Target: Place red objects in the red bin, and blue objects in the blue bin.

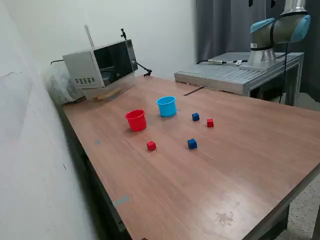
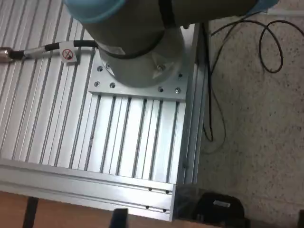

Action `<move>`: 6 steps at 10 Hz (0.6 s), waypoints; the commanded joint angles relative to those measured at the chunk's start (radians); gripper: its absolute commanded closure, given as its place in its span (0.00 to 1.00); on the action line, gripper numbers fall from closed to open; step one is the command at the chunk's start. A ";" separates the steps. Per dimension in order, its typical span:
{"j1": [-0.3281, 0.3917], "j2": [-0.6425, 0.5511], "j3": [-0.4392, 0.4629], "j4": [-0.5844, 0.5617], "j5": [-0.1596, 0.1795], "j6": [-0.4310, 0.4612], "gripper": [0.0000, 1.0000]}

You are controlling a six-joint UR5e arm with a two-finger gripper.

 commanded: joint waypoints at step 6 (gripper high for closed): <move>0.011 0.006 -0.017 -0.156 -0.006 0.005 0.00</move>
